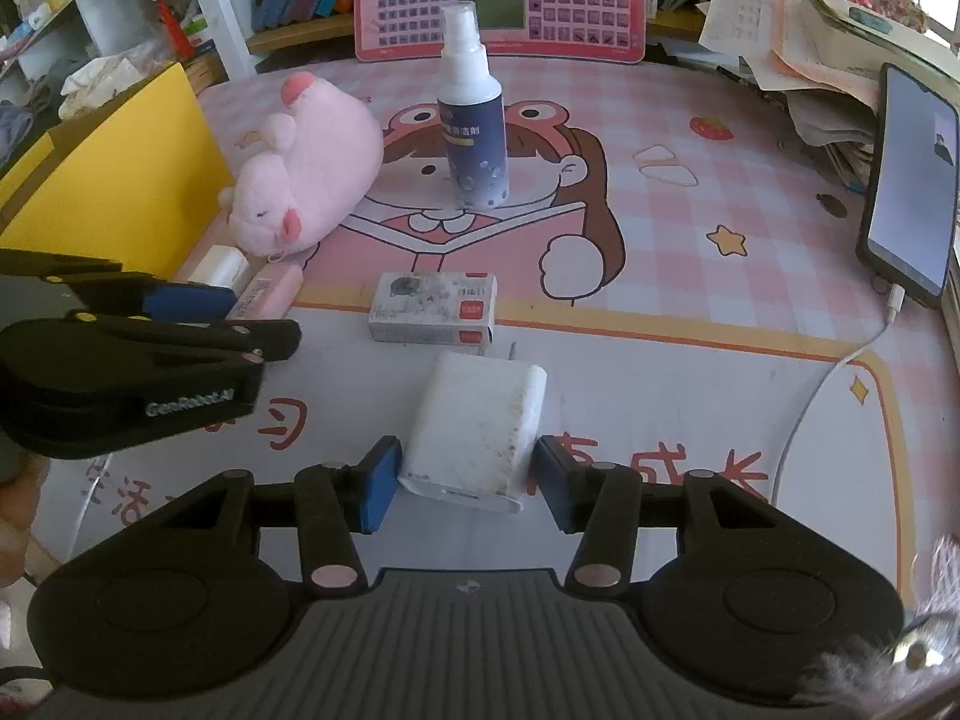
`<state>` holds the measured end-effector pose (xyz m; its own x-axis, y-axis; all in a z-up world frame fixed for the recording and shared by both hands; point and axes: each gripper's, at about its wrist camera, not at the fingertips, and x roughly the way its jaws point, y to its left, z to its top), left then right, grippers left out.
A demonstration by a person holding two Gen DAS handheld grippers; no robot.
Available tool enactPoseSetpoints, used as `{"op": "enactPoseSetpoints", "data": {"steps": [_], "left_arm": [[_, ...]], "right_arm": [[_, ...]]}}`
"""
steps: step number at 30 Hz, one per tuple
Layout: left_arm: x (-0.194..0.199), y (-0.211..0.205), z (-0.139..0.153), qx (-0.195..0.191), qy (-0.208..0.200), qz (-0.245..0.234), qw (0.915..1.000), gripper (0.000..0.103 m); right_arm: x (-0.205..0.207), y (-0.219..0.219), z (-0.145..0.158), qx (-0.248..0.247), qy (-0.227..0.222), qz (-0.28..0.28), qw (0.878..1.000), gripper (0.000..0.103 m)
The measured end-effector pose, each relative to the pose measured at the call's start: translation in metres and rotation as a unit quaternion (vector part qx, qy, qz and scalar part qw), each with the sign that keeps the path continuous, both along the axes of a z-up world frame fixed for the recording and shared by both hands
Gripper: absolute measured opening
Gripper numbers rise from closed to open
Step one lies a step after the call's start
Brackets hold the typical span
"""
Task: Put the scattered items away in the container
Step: 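Close the right tool on the white charger while the left tool grasps the pink tube, then lift and carry the charger and pink tube with both tools over the yellow box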
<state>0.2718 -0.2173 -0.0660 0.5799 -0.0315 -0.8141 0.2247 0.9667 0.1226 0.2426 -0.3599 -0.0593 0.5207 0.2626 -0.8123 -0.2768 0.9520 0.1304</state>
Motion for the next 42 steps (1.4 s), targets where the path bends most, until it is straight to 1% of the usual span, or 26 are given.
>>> {"op": "enactPoseSetpoints", "data": {"steps": [2,4,8,11,15,19,24,28,42], "left_arm": [[0.005,0.002,-0.003,0.003,0.002,0.012,0.9999,0.038],[0.009,0.004,-0.003,-0.002,-0.001,0.02,0.9998,0.038],[0.012,0.004,-0.004,-0.004,-0.006,0.024,0.9997,0.037],[0.011,0.006,-0.004,-0.018,-0.003,0.031,0.9993,0.033],[0.009,0.007,-0.003,-0.032,0.007,0.029,0.9991,0.024],[0.004,0.005,-0.003,-0.025,0.006,0.023,0.9994,0.023],[-0.008,0.007,0.005,-0.049,0.014,0.017,0.9986,0.023],[-0.014,0.012,0.012,-0.071,0.022,0.024,0.997,0.023],[-0.053,0.027,0.041,-0.102,0.001,0.008,0.9948,0.023]], "right_arm": [[0.0,0.0,0.0,-0.001,-0.001,0.001,1.0,0.048],[0.0,0.0,0.0,-0.003,-0.002,0.002,1.0,0.048],[0.0,0.001,-0.001,-0.007,-0.004,0.004,1.0,0.048],[0.001,0.002,-0.001,-0.011,-0.004,0.006,1.0,0.048],[0.0,0.004,-0.001,-0.017,-0.008,0.009,1.0,0.048],[-0.001,0.005,-0.001,-0.021,-0.013,0.011,1.0,0.046],[-0.003,0.001,0.002,-0.013,-0.016,0.002,1.0,0.045],[-0.005,-0.001,0.005,-0.007,-0.016,-0.001,1.0,0.044],[-0.03,0.011,0.017,-0.003,-0.03,-0.003,1.0,0.043]]}}
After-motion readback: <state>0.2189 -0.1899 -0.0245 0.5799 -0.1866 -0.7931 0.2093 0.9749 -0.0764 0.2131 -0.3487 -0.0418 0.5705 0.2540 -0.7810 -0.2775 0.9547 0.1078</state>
